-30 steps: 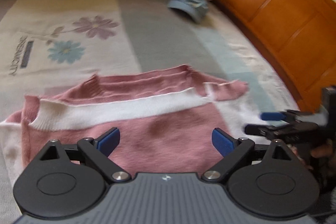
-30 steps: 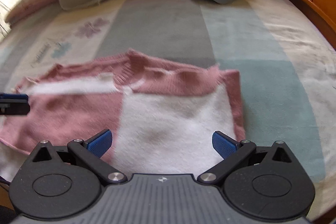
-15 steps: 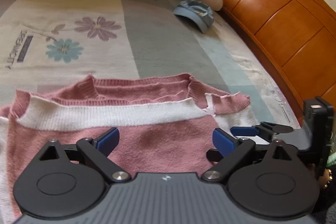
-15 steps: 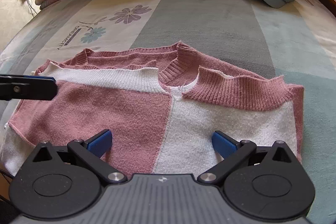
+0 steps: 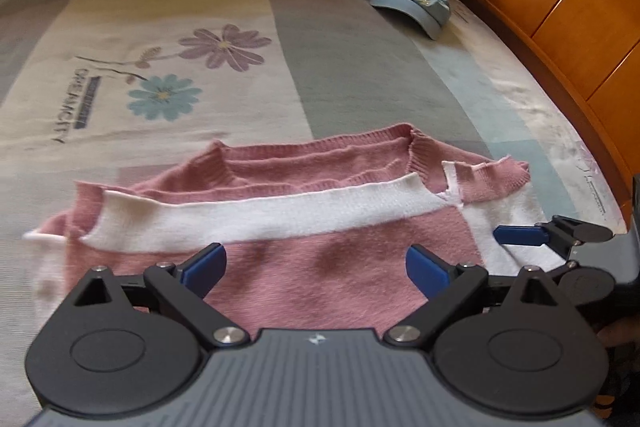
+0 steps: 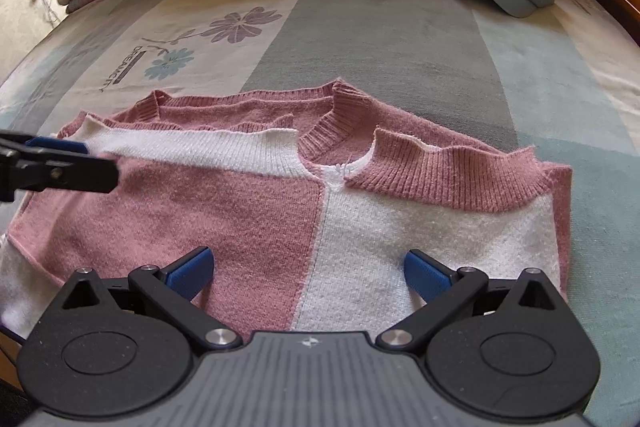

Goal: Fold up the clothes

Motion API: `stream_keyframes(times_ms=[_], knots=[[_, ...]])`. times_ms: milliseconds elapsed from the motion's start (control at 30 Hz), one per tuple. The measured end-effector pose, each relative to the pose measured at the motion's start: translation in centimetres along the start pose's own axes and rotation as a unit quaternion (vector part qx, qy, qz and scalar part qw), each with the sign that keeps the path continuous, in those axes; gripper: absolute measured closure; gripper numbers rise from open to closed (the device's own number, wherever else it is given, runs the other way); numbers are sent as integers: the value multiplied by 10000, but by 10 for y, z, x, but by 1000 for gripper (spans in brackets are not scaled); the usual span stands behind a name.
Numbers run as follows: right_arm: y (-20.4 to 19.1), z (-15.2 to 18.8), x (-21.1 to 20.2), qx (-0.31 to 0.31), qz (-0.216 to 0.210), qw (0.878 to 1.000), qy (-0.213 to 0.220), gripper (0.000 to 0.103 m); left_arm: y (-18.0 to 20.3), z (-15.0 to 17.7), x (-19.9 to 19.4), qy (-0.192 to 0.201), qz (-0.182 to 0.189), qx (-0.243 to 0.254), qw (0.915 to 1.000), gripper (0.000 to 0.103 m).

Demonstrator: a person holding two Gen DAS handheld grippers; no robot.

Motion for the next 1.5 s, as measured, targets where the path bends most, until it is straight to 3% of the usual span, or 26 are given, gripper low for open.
stream_keyframes(times_ms=[233,600,733,1067,1200,1500], knots=[[-22,-20,-14,235,-392,9984,324,0,-24,3,-23,149,-195,-6,9997,7],[-75,-36,-6,638,-1021,9904,682,0,-115,17,-63,388,-764,-515,9950,7],[-81,-43,7,689,-952,9902,756,0,-137,21,-68,412,-811,-756,9930,7],[-88,-63,46,750,-591,9918,844,0,-158,33,-62,278,-325,-1070,9933,7],[-87,-70,41,928,-571,9911,762,0,-166,36,-61,200,45,-1230,9922,7],[-99,-62,5,930,-487,9908,859,0,-192,39,-38,-649,1292,-1796,9731,7]])
Point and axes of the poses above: each gripper's, at about its wrist camera, not at the fingertips, and x roughly the way its jaws point, y to its right, z to its underside, the point moved 3 cm from there along x, roughly the way its jaws point, and after that the axes turned 8 degrees about -x, right-handed, at the moved point
